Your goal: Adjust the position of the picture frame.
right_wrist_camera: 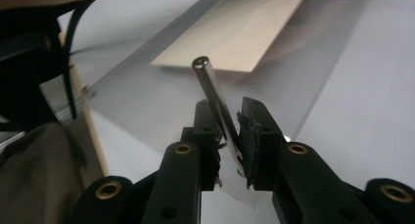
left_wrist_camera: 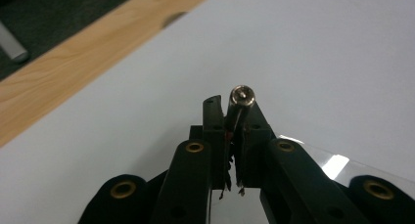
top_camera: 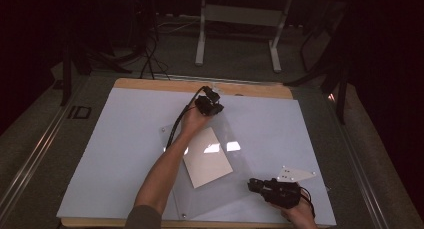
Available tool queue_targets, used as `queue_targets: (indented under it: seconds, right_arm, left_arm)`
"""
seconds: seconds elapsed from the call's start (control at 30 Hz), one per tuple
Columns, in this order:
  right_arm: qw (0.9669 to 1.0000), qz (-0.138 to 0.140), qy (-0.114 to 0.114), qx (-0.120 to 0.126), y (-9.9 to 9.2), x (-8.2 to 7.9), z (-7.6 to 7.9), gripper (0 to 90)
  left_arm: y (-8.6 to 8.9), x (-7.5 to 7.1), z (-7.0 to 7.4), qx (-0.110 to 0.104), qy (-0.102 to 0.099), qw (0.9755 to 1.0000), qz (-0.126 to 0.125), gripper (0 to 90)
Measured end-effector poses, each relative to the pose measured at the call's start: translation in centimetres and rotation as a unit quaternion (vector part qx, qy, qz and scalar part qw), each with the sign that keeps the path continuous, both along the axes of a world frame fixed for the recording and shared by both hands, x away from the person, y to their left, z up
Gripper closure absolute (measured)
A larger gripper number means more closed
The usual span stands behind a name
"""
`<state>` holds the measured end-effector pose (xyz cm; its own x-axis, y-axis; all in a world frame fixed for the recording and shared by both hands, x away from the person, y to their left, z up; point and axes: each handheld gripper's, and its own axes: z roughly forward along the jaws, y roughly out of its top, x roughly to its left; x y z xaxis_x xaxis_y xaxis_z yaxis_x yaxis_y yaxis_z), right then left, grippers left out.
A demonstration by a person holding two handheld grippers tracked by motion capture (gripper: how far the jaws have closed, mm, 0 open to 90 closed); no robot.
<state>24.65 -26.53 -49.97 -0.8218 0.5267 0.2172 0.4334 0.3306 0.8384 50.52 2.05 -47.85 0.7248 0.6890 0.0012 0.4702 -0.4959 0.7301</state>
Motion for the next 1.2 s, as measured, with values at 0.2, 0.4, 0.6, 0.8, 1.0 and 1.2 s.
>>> queue_targets:
  seconds: [0.2, 0.4, 0.6, 0.8, 1.0, 1.2]
  right_arm:
    - [0.9999, -0.008, -0.011, 0.011, 0.1, 1.7, 1.7, 77.4]
    - [0.9989, -0.008, -0.002, 0.046, -0.3, 4.0, 2.7, 75.8]
    - [0.9984, -0.009, -0.002, 0.055, -0.1, 6.0, 3.6, 75.4]
    - [0.998, -0.02, 0.012, 0.059, 0.1, 8.9, 3.6, 75.6]
    - [0.9971, -0.043, 0.031, 0.055, 0.0, 12.1, 2.9, 75.7]
    - [0.9948, -0.067, 0.059, 0.05, -0.2, 15.3, 1.7, 75.9]
  left_arm:
    - [4.3, -0.1, 1.2, 0.005, 0.035, 0.9992, 0.016, 85.4]
    - [8.0, -1.0, 2.6, -0.006, 0.041, 0.9986, 0.032, 85.5]
    - [11.2, -2.2, 2.6, -0.015, 0.049, 0.9973, 0.052, 85.4]
    - [13.3, -3.3, 2.3, -0.004, 0.058, 0.9953, 0.078, 85.5]
    - [14.6, -4.6, 1.8, 0.006, 0.066, 0.9936, 0.092, 85.6]
    - [15.3, -6.1, 0.6, 0.009, 0.072, 0.9924, 0.099, 85.5]
